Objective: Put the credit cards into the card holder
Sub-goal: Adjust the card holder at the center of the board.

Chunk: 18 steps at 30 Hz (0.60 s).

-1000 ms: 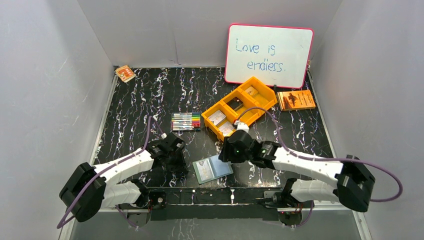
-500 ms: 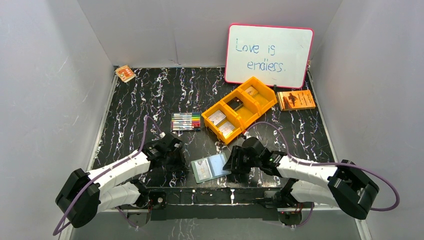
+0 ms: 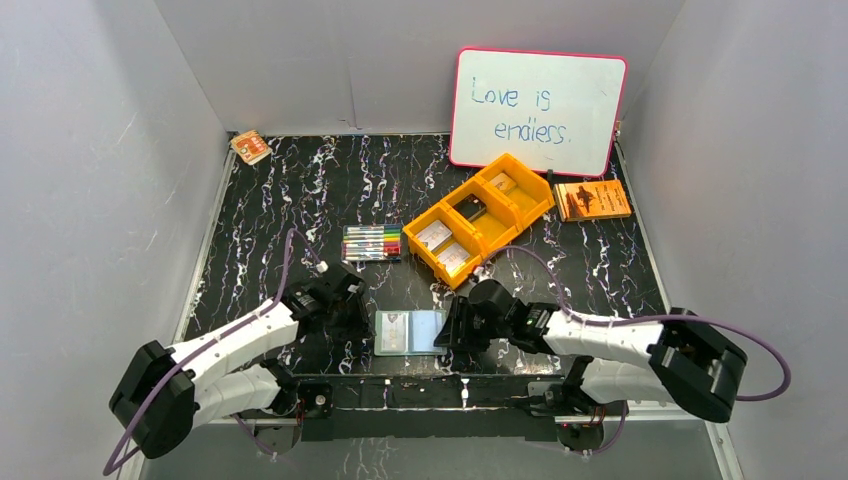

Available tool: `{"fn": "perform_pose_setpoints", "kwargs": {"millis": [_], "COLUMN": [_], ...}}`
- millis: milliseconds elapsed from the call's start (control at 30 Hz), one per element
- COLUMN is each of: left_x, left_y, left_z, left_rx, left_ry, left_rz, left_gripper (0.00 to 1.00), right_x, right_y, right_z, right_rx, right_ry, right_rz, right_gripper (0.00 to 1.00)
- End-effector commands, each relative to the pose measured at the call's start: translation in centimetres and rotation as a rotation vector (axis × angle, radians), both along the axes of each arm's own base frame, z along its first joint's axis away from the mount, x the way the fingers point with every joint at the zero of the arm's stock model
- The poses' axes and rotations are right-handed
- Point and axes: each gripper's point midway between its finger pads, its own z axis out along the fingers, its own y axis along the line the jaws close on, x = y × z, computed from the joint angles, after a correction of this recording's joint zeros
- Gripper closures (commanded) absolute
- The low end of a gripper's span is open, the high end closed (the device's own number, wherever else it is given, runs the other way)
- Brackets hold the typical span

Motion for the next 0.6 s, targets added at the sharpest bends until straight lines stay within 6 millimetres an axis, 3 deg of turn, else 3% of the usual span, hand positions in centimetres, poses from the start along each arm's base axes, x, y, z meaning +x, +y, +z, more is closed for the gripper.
{"fn": "perform_pose_setpoints", "kwargs": {"millis": [0,133,200,267,433,567], "left_x": [1.3,2.0,2.2,2.5,2.7,2.7], "left_y": [0.7,1.5,1.9,2.3,2.6,2.5], "left_z": [2.6,4.5,5.3,5.7,5.6,5.3], "left_rx": [0.027,0.033,0.037,0.039,0.051,0.062], "left_ry": [-0.081,-0.148,-0.178,-0.2,-0.202,-0.182], "left_rz": [0.03,0.062,0.081,0.1,0.135,0.14], "left_gripper": [0.75,0.68,0.62,0.58,0.55,0.55], "right_x": [3.9,8.4,10.9,13.3,17.3,19.6], "right_y": [-0.7,-3.4,-4.5,-5.4,-5.2,-3.6], "right_z": [5.6,11.4,13.1,13.7,14.1,13.7], "right_rx": [-0.044,-0.1,-0.094,-0.086,-0.046,0.048], "right_ry": [-0.215,-0.389,-0.398,-0.393,-0.379,-0.346], "right_rz": [-0.082,-0.18,-0.23,-0.307,-0.482,-0.593], "right_gripper": [0.43,0.38,0.35,0.32,0.3,0.36]}}
